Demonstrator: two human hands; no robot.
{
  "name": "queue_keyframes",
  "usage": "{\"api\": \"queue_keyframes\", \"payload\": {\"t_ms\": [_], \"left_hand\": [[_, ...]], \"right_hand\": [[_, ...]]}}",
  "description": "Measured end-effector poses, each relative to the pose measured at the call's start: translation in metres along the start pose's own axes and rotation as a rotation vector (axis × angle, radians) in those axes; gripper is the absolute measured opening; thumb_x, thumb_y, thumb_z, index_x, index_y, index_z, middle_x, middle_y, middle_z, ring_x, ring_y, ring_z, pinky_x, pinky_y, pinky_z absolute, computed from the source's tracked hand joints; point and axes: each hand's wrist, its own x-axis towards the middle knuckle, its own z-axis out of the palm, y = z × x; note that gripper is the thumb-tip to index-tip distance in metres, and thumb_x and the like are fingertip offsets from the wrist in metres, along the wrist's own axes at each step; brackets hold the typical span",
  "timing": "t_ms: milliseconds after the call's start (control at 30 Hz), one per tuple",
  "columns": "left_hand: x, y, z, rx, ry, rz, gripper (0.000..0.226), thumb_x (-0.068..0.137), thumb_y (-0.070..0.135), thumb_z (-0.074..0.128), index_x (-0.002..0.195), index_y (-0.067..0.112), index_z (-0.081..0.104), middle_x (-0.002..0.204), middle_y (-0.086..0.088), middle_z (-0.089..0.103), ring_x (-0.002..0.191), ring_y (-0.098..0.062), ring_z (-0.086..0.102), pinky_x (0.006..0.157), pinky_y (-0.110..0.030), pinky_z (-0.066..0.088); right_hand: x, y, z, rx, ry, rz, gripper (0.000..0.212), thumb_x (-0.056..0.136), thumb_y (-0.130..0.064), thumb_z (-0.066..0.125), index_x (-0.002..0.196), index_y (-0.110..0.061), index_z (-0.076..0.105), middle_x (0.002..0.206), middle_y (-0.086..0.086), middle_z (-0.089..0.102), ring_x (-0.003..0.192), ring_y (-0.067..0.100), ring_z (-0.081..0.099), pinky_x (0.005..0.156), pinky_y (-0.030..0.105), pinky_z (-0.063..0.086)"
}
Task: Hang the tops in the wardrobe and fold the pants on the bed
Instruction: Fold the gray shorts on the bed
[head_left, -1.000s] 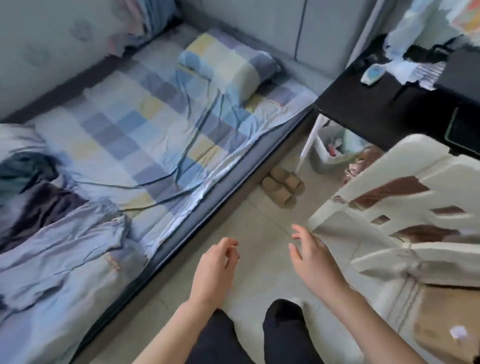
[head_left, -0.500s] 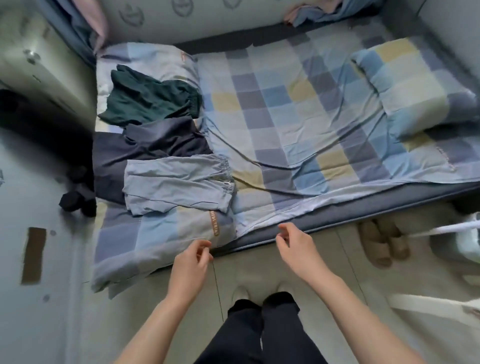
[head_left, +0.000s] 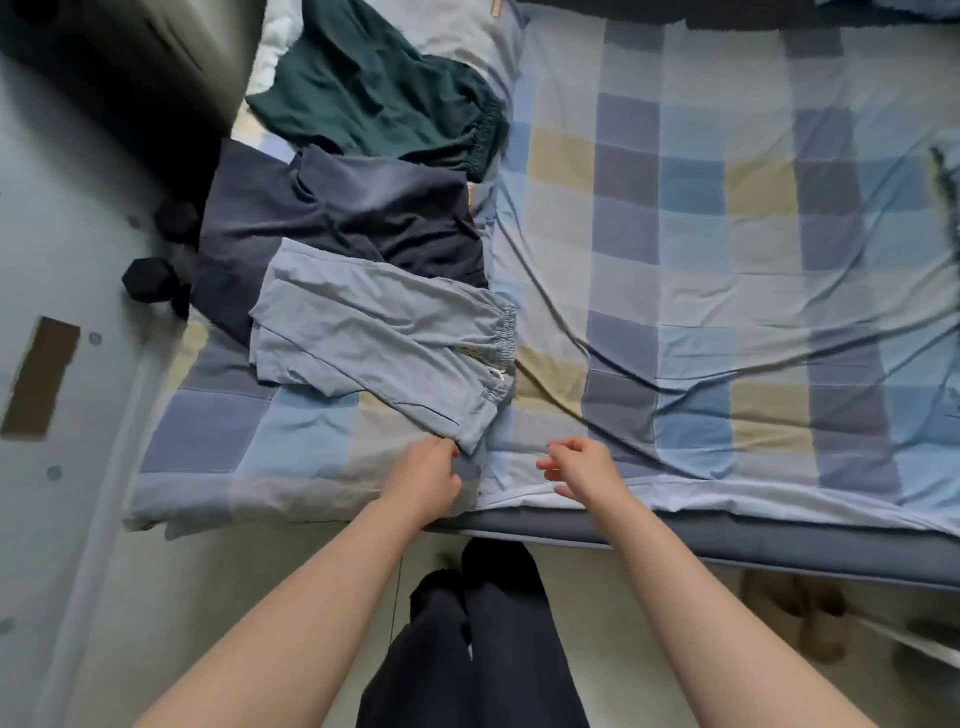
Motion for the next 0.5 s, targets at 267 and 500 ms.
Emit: {"api": "queue_keyframes", "payload": {"t_ms": [267,500], "left_hand": [[0.106,-0.045,0.032,0.386,-0.029,0.059,0.061,0.091,0.009,0.051,0.147,0.019,0.030,0.157,-0.003,0.025,0.147,-0.026,0.017,0.115,-0.038,0.024],[0.179,-0.091,0.055,0.554,-0.046,0.181,0.061,0.101,0.008,0.030,0.155,0.027,0.010,0.165,-0.001,-0.001,0.151,-0.026,-0.002,0.120,-0.046,0.005]], "right_hand": [[0.109,-0.004,0.044,0.279,-0.138,0.305,0.011,0.098,-0.015,0.046,0.094,-0.009,0.055,0.085,0.009,0.066,0.088,0.025,0.062,0.080,0.034,0.049],[0.169,0.015,0.092,0.201,-0.156,0.360,0.013,0.096,-0.015,0.047,0.103,-0.006,0.054,0.102,0.013,0.062,0.091,0.025,0.059,0.078,0.034,0.050]]}}
